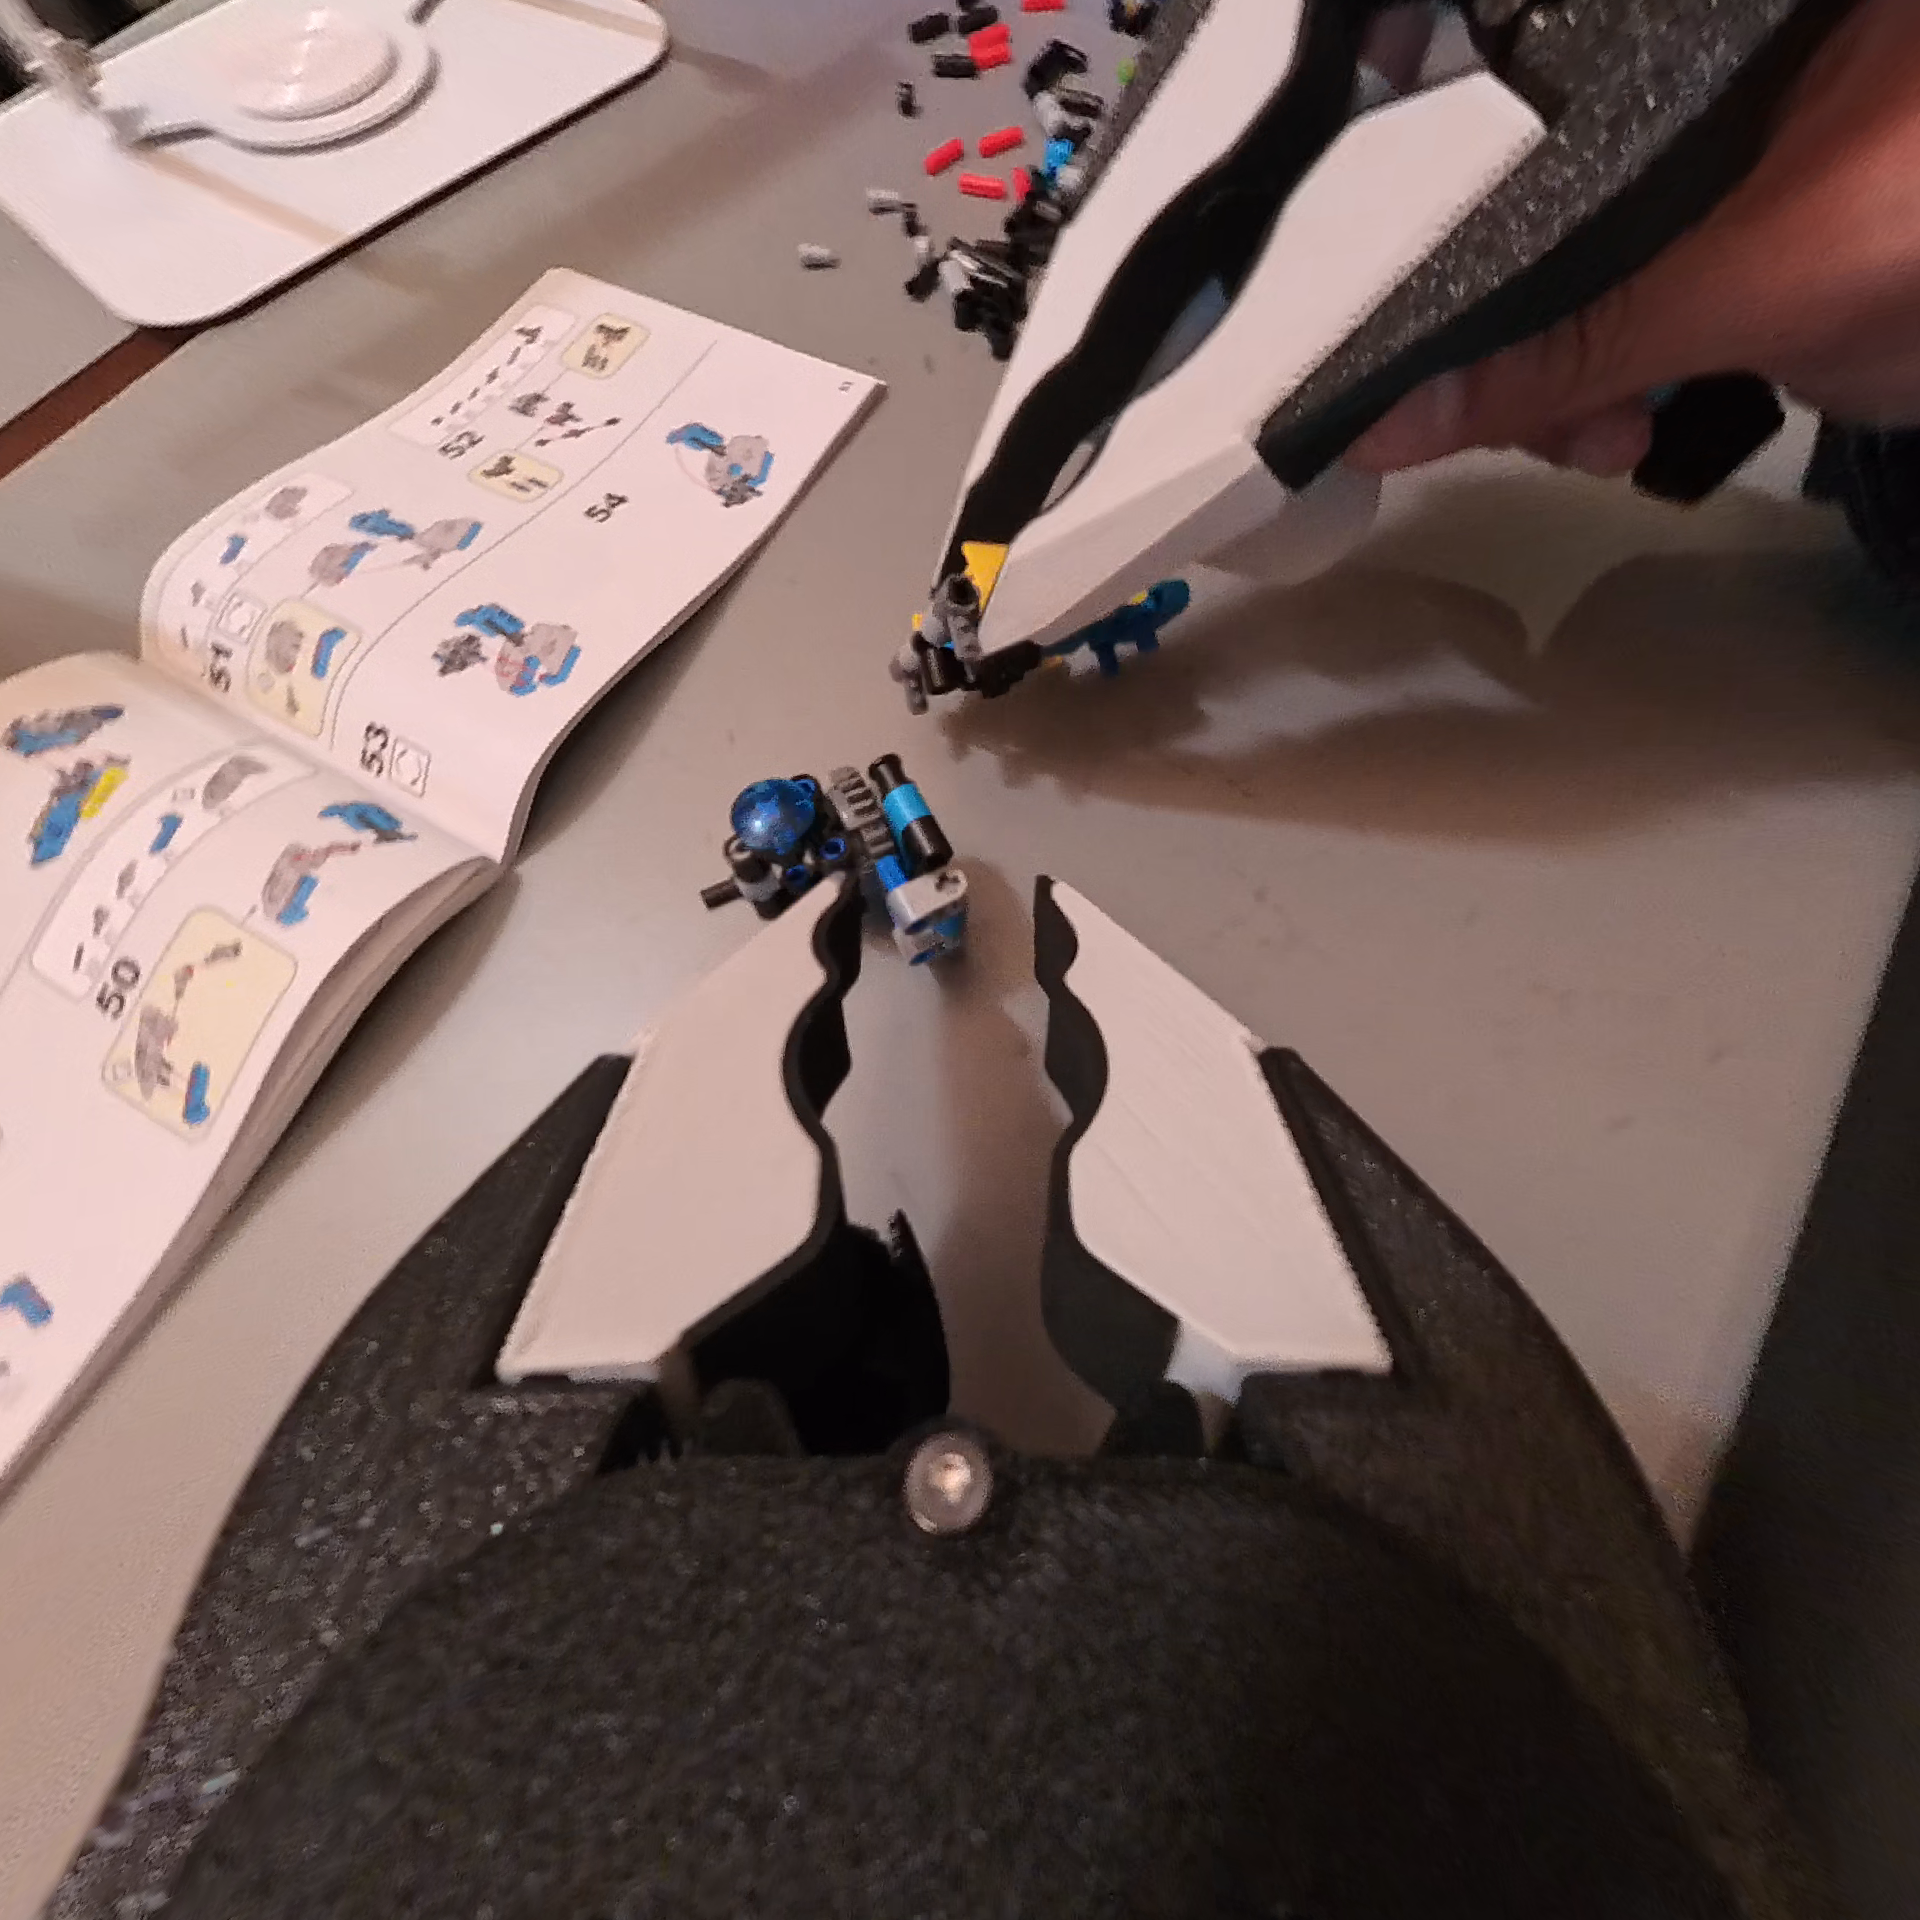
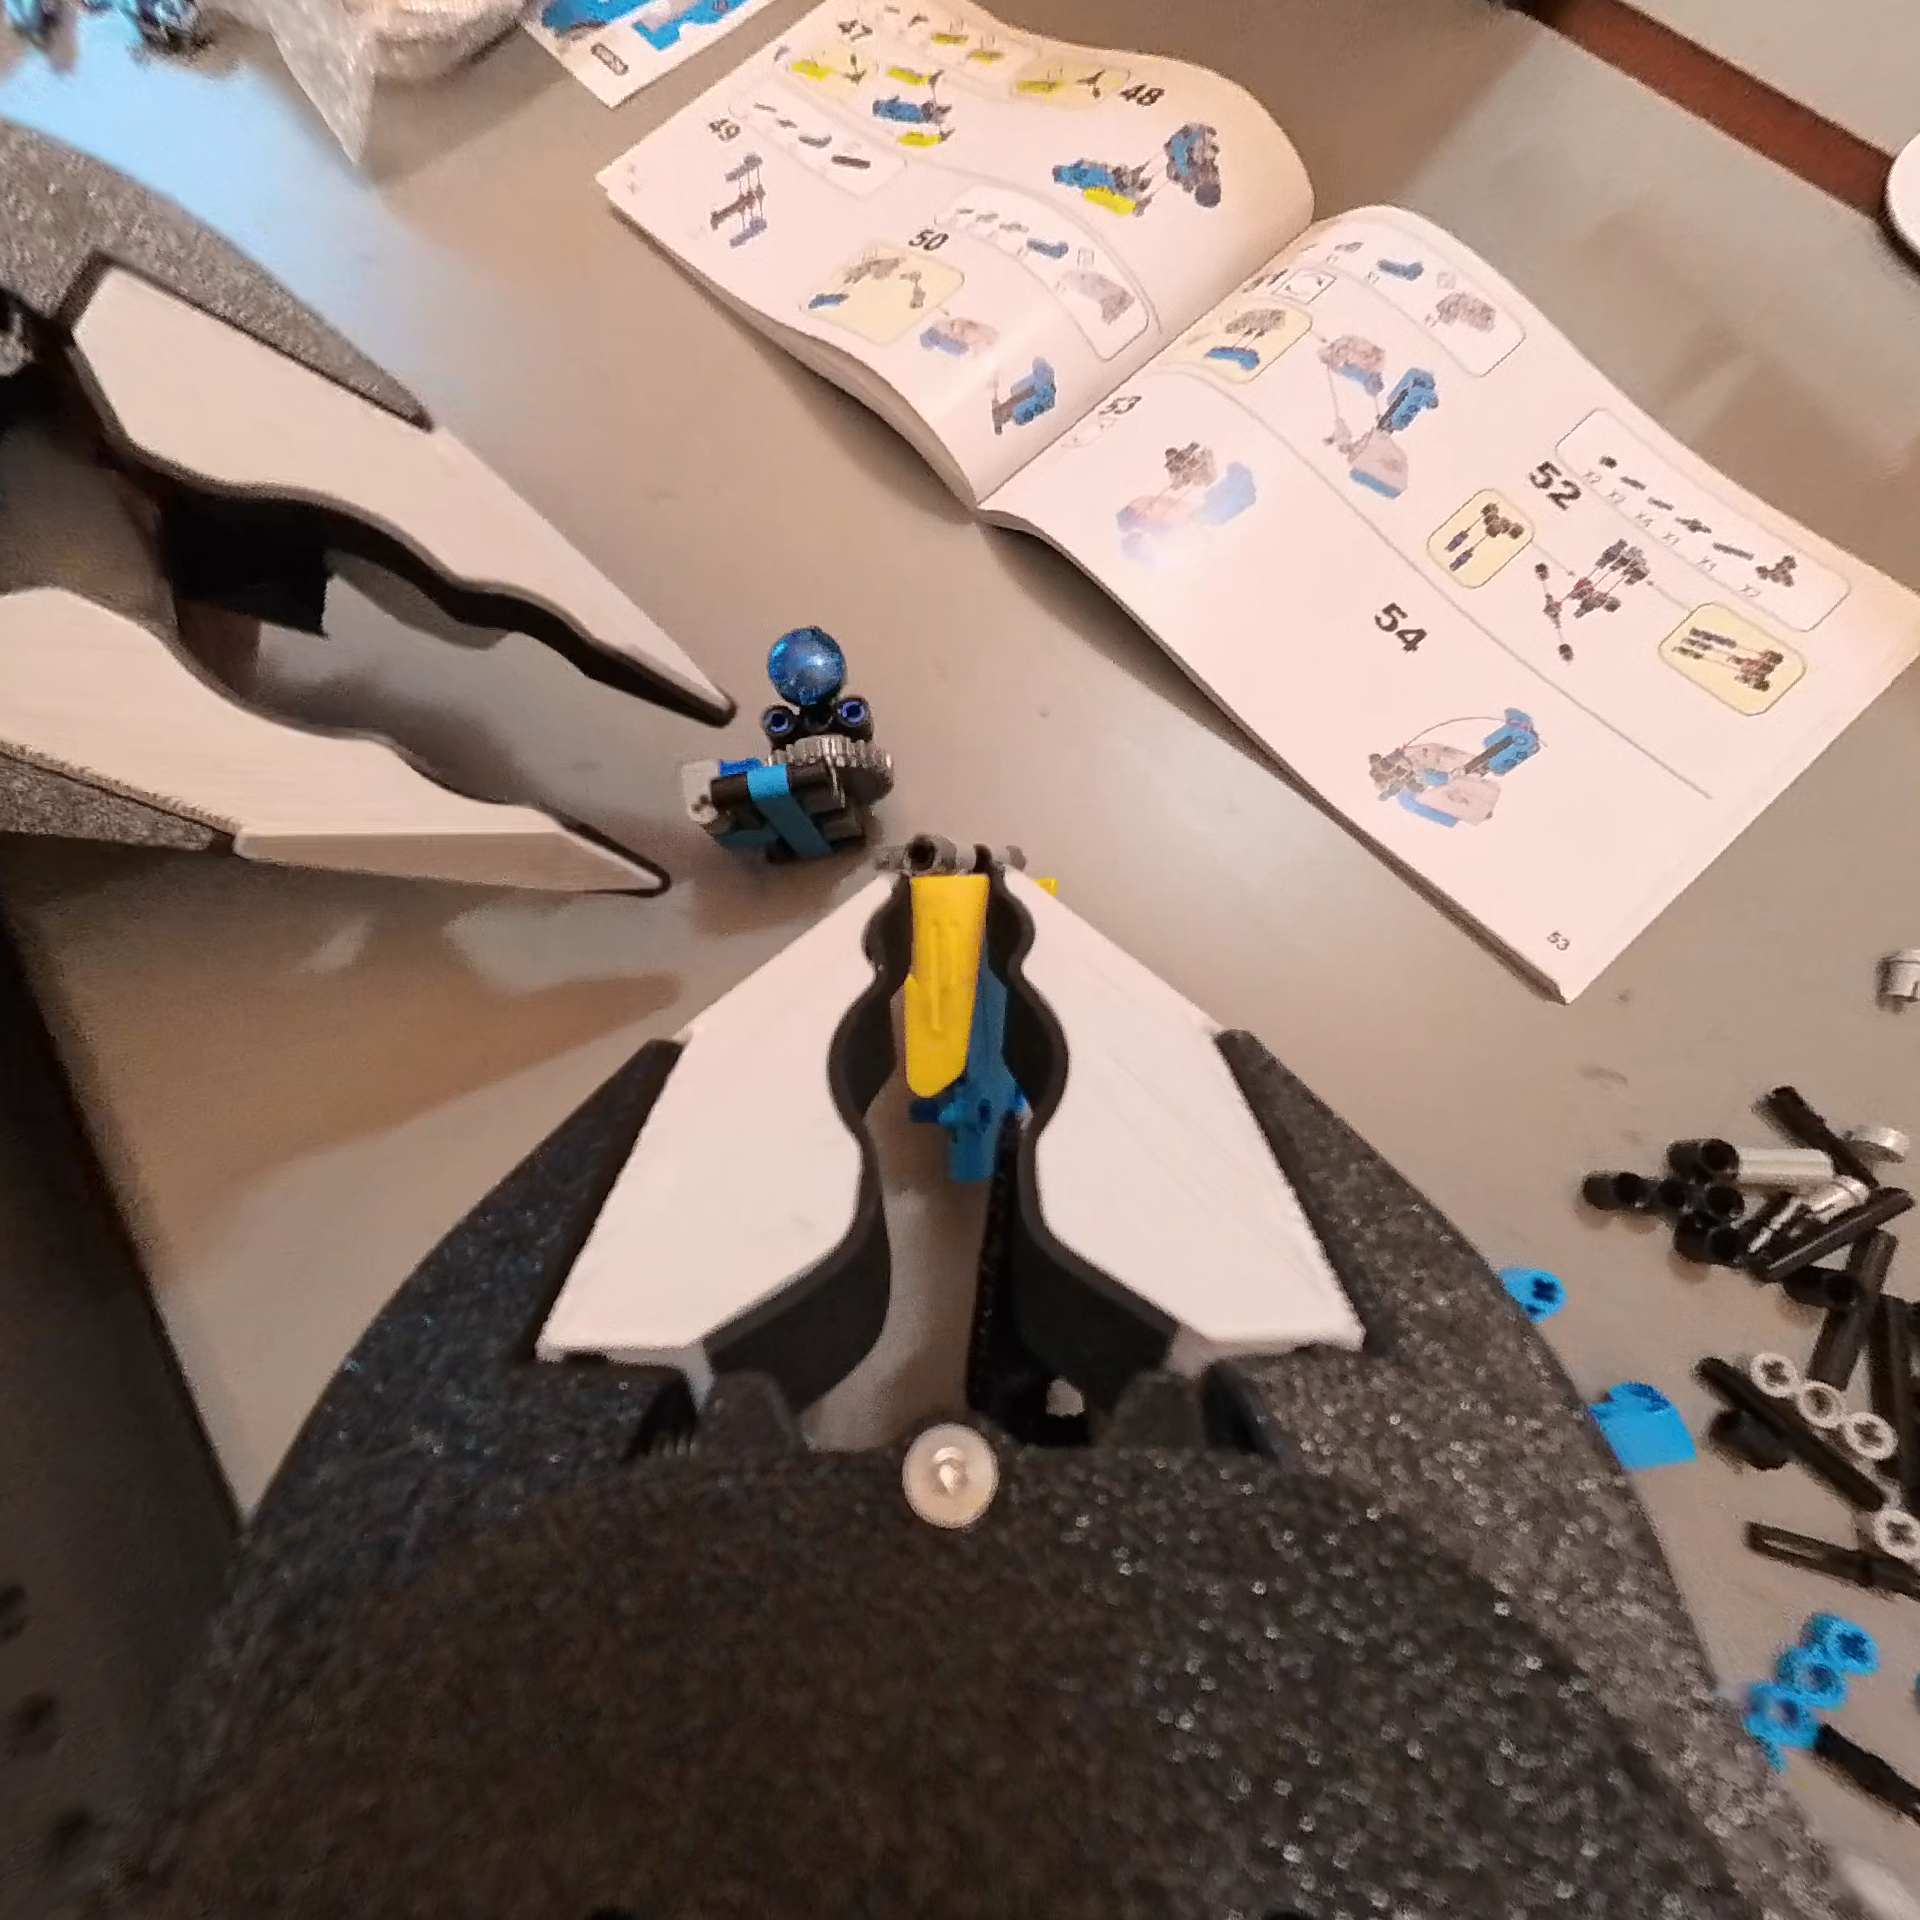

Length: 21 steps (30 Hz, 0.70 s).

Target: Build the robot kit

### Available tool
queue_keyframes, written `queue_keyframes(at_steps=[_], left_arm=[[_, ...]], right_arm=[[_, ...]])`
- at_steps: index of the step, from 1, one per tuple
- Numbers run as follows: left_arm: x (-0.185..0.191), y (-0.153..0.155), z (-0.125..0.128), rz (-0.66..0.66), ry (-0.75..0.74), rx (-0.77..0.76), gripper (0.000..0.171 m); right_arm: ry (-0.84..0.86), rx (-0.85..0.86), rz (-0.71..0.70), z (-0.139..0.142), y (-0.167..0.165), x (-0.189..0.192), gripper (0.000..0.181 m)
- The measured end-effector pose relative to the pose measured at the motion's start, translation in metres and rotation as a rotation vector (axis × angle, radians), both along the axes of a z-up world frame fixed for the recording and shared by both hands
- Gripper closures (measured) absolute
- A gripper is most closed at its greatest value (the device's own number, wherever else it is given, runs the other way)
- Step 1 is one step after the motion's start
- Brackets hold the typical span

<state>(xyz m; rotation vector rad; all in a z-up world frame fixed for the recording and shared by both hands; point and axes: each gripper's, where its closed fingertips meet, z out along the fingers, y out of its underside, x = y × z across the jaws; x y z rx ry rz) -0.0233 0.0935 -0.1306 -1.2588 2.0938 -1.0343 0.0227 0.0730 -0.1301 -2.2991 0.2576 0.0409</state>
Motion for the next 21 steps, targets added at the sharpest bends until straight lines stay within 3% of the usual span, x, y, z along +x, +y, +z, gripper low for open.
queue_keyframes(at_steps=[4, 7, 12, 14, 16, 21], left_arm=[[0.007, 0.012, 0.007, 0.119, -0.051, 0.026, 0.139], [0.01, 0.006, 0.012, 0.079, -0.102, 0.075, 0.146], [0.018, -0.001, -0.003, 0.048, -0.085, 0.199, 0.148], [0.021, 0.001, -0.004, 0.05, -0.091, 0.231, 0.157], [0.022, 0.001, -0.004, 0.046, -0.089, 0.226, 0.164], [0.021, -0.006, -0.001, 0.025, -0.104, 0.197, 0.165]], right_arm=[[0.156, 0.034, 0.0, -0.004, 0.005, -0.011, 0.167], [0.183, 0.027, -0.033, -0.005, 0.006, -0.007, 0.167], [0.18, -0.014, -0.025, -0.008, 0.01, -0.008, 0.167], [0.185, -0.025, -0.018, -0.009, 0.012, -0.01, 0.167], [0.187, -0.03, -0.011, -0.01, 0.013, -0.01, 0.167], [0.243, -0.022, -0.041, -0.011, 0.012, -0.008, 0.167]])
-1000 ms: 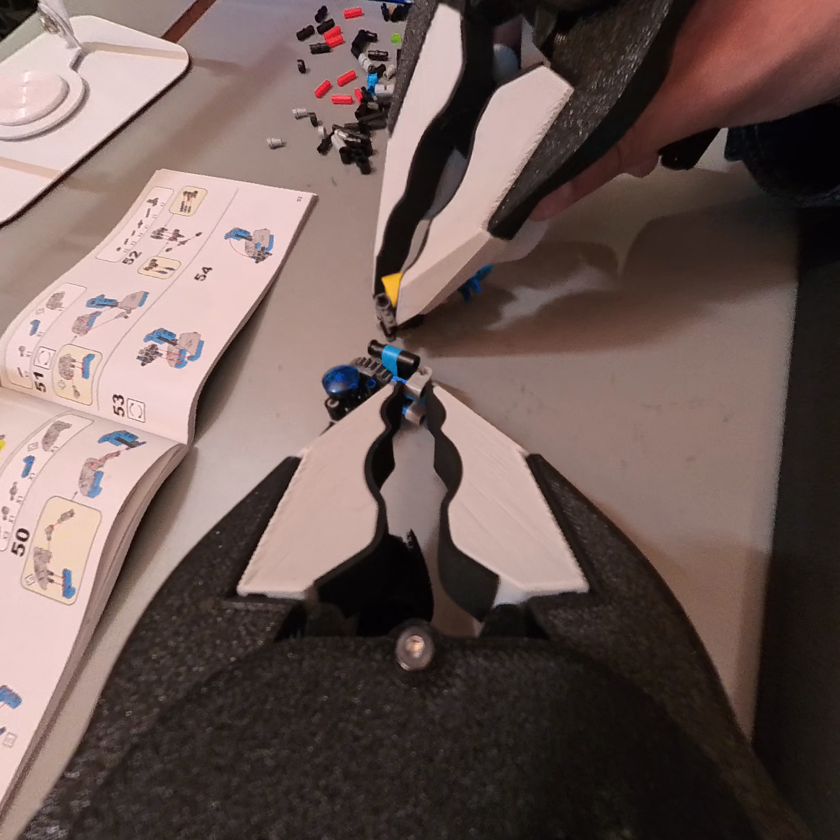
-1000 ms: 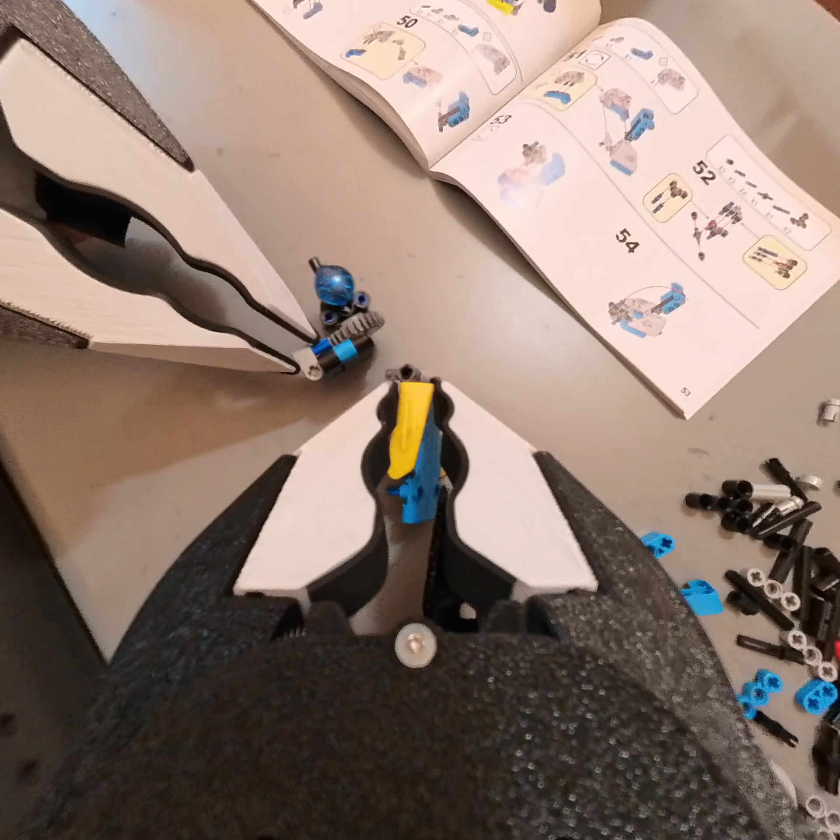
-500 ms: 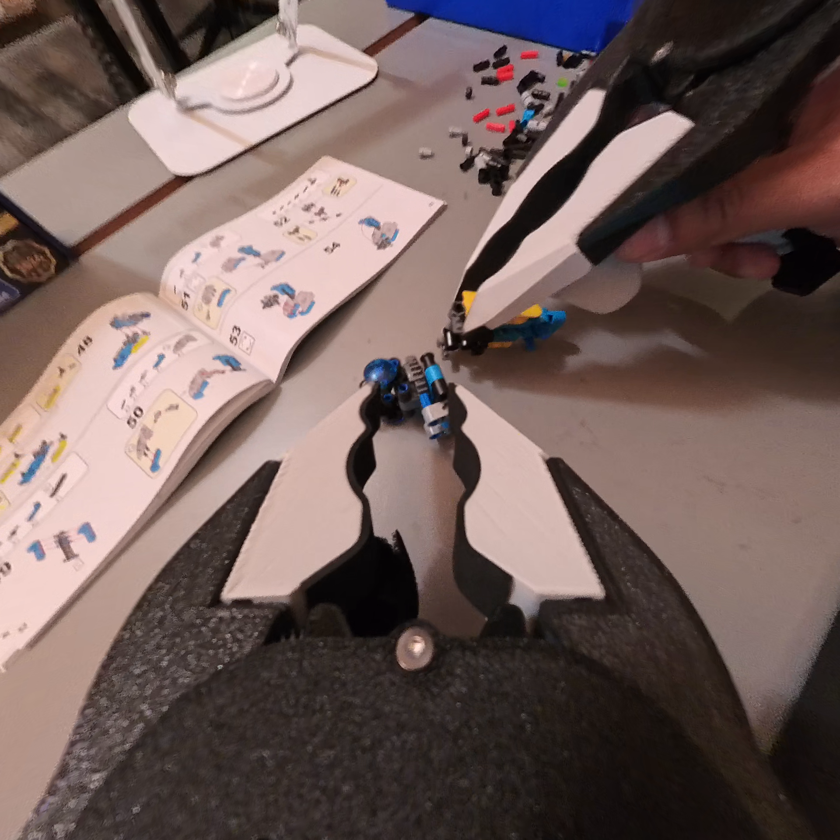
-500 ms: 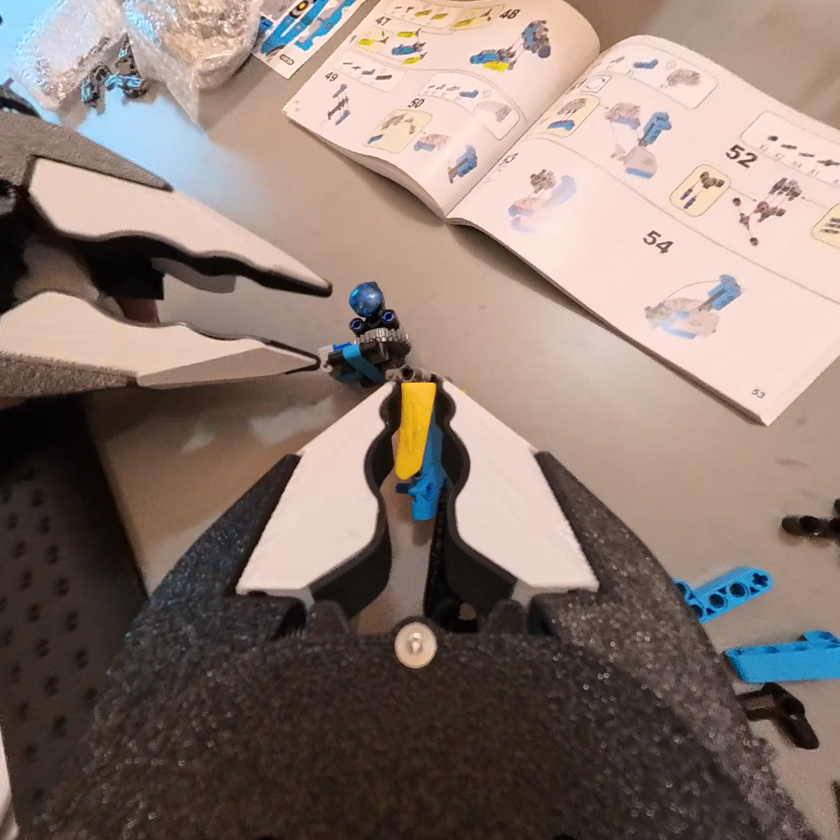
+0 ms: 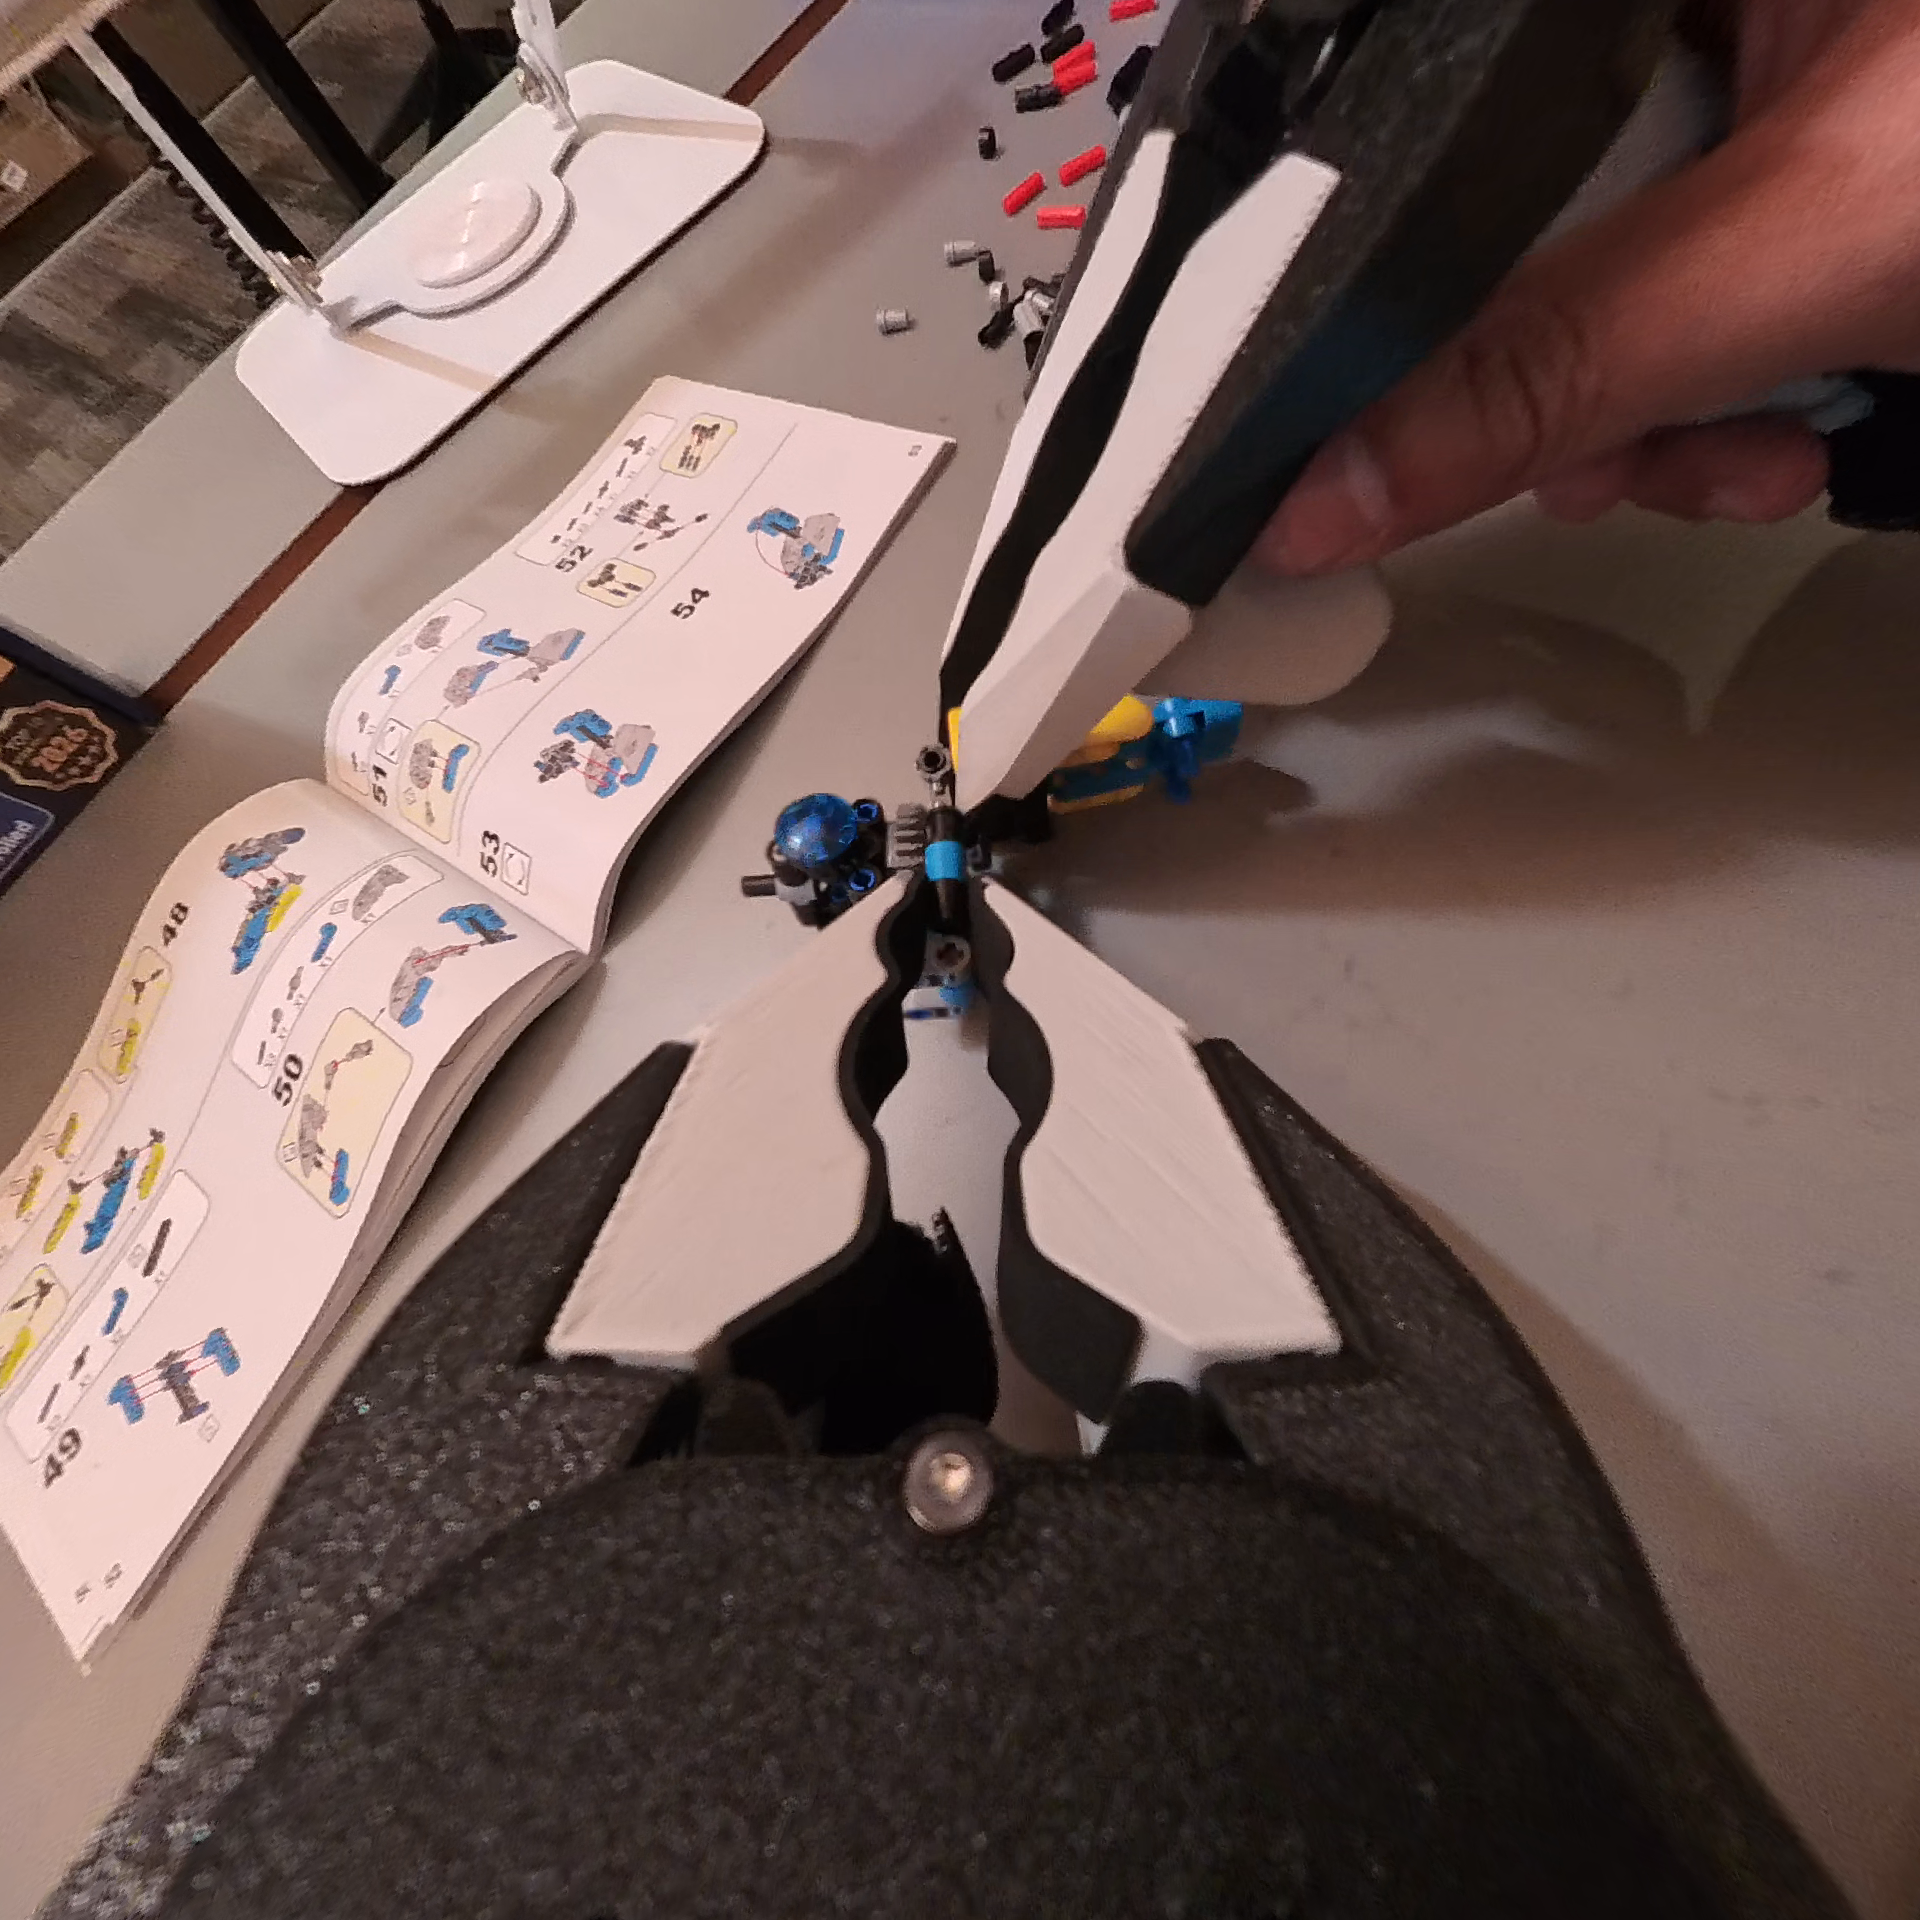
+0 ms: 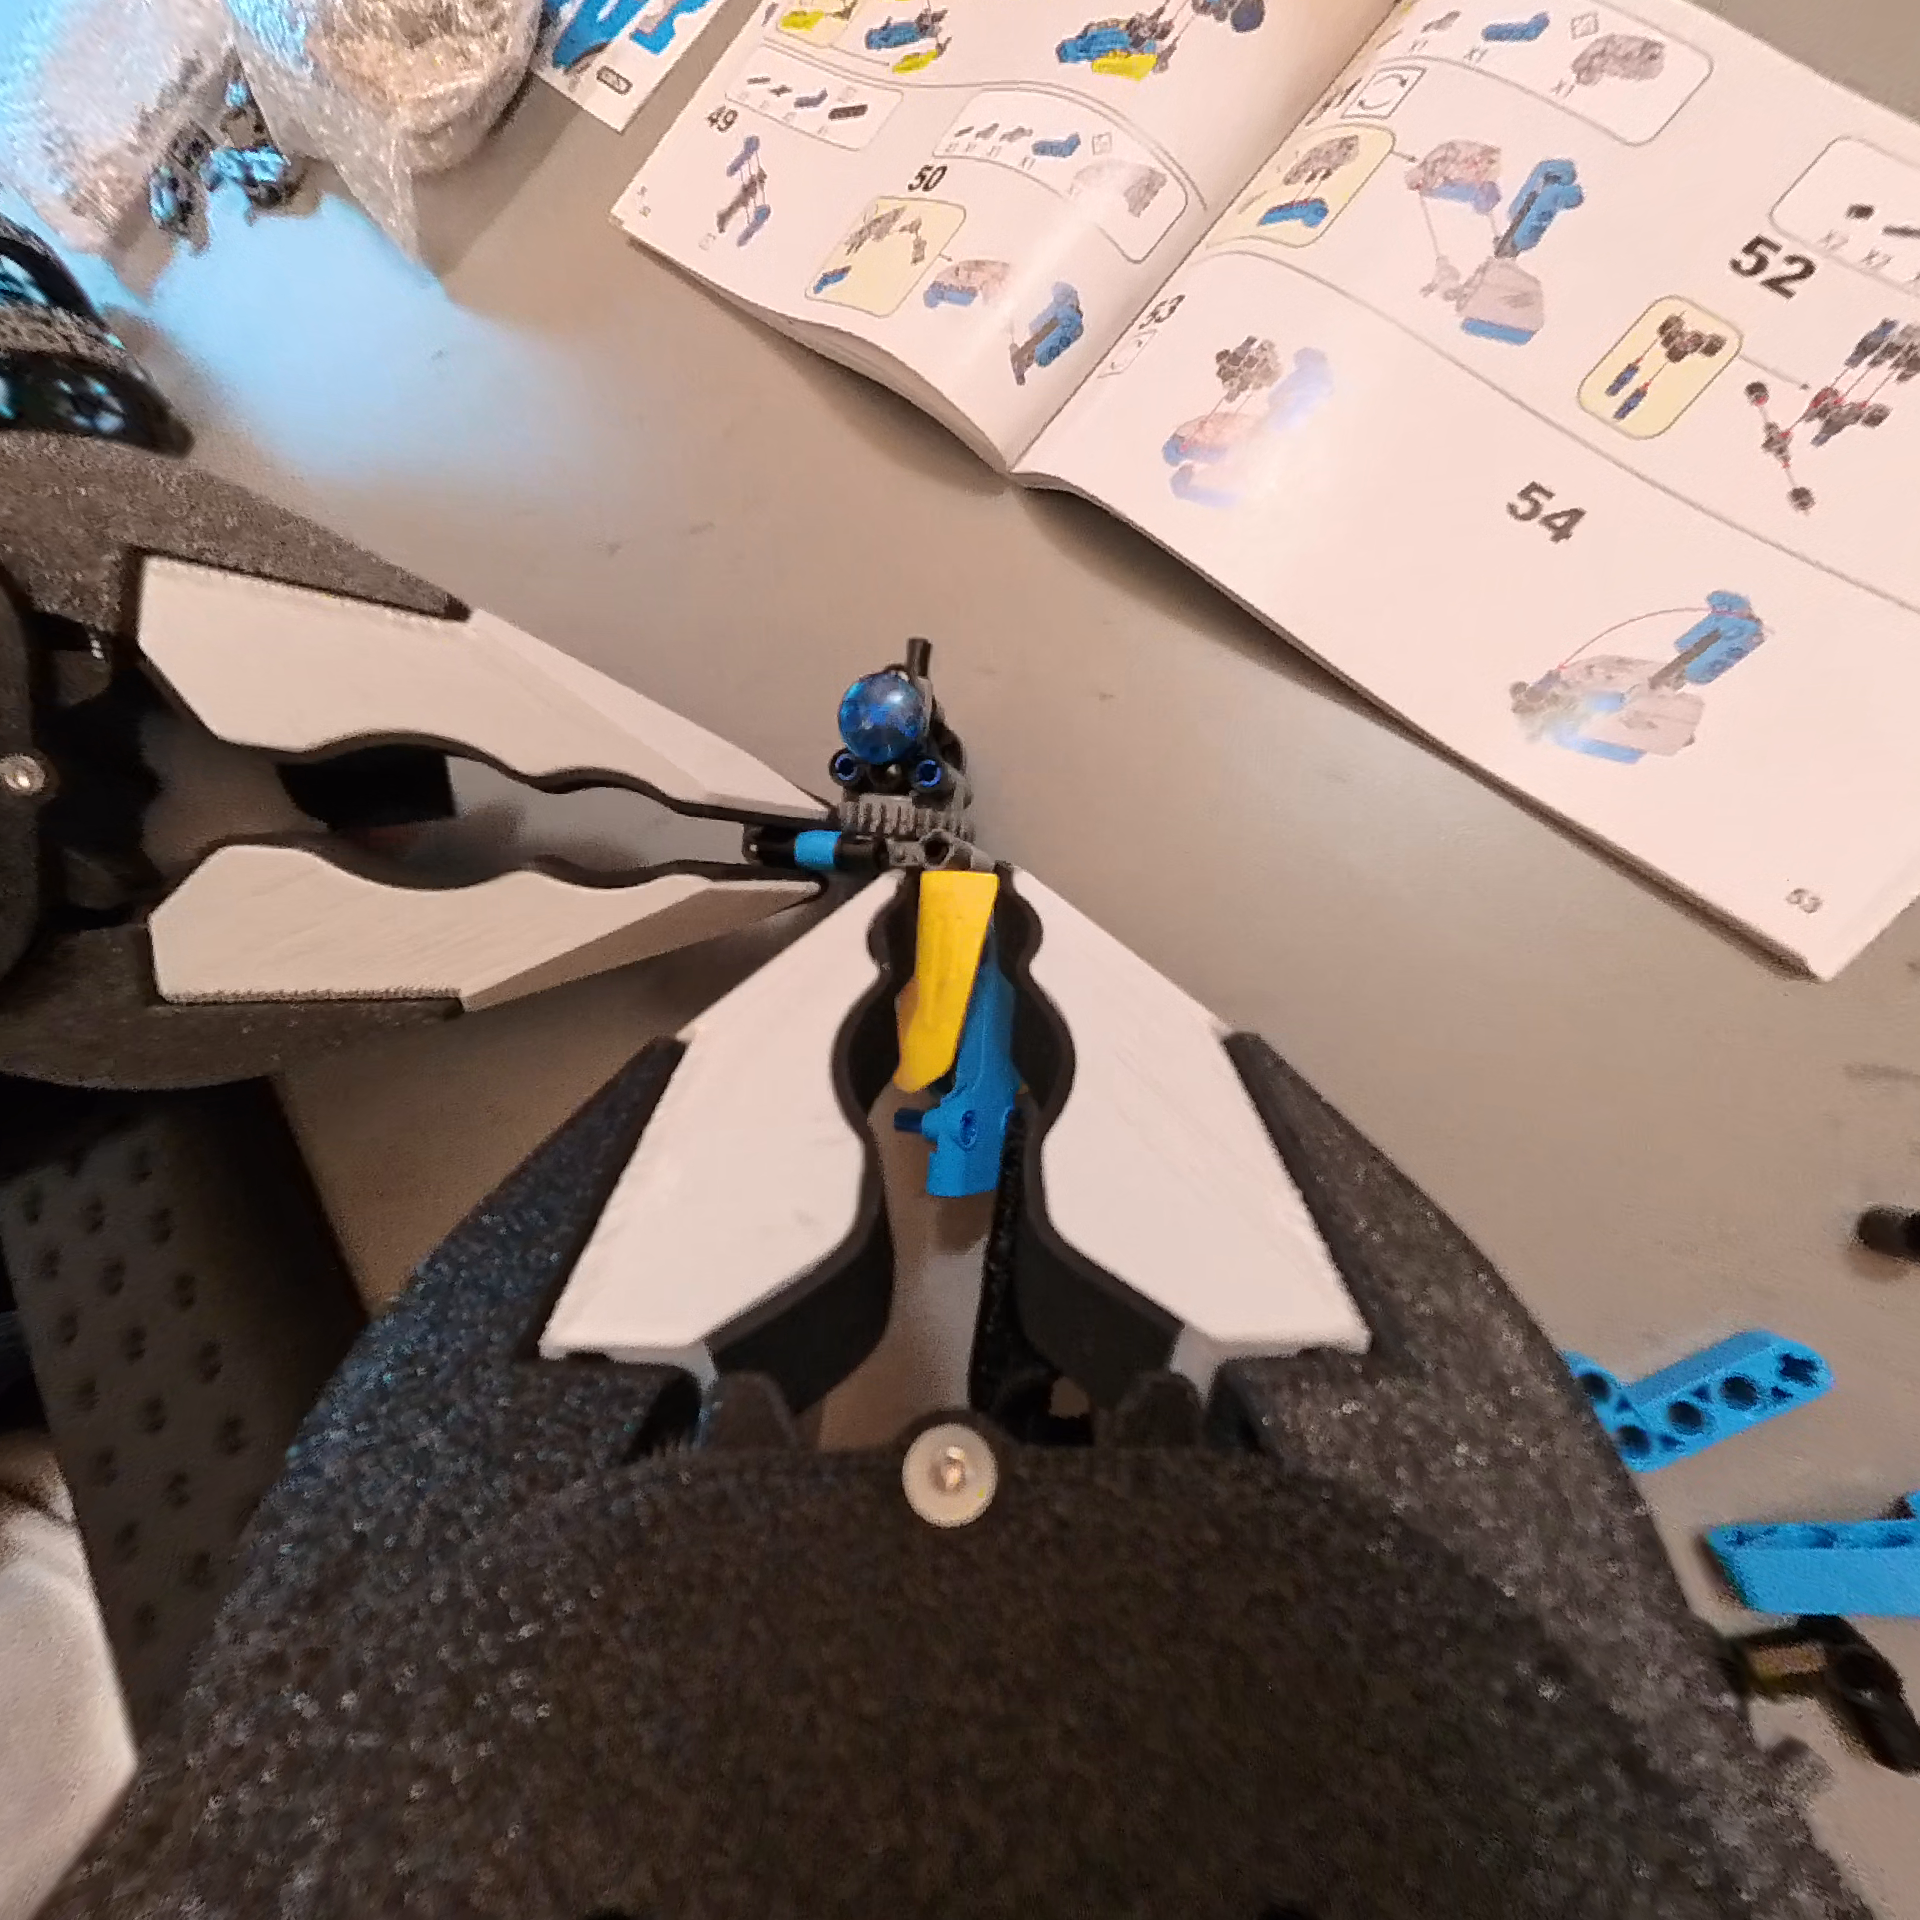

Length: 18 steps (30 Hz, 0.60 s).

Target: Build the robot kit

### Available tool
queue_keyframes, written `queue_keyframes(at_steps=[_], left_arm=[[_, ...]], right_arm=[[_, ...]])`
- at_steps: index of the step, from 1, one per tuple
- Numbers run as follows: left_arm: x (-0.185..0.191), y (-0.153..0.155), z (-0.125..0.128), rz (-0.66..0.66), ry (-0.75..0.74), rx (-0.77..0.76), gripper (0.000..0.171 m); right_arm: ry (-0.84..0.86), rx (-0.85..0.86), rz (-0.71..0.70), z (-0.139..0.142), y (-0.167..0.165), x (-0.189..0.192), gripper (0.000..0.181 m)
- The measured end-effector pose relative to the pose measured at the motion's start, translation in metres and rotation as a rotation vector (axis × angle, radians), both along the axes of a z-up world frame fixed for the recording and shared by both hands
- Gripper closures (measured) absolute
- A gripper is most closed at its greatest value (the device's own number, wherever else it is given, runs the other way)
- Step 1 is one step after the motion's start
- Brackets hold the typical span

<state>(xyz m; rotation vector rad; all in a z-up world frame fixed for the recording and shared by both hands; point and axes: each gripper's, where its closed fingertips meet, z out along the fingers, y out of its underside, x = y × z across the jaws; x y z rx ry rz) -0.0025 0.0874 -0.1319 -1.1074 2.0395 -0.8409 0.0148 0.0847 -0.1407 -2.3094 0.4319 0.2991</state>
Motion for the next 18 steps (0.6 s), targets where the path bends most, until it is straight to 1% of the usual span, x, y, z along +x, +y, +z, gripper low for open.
queue_keyframes(at_steps=[3, 11, 15, 18], left_arm=[[0.0003, -0.0018, -0.0029, 0.002, 0.007, 0.016, 0.165], [0.0008, -0.0024, -0.002, 0.018, 0.045, -0.11, 0.165], [0.0009, -0.0021, -0.0017, 0.018, 0.067, -0.166, 0.166], [0.0014, -0.0023, -0.0016, 0.036, 0.065, -0.166, 0.166]], right_arm=[[0.043, 0.016, -0.002, 0.0011, -0.0024, -0.0018, 0.167], [0.109, 0.056, -0.003, 0.0016, -0.0018, -0.0022, 0.168], [0.036, 0.039, 0.033, 0.0008, -0.0014, -0.0022, 0.167], [0.057, 0.023, -0.009, 0.0004, -0.0016, -0.0017, 0.168]])
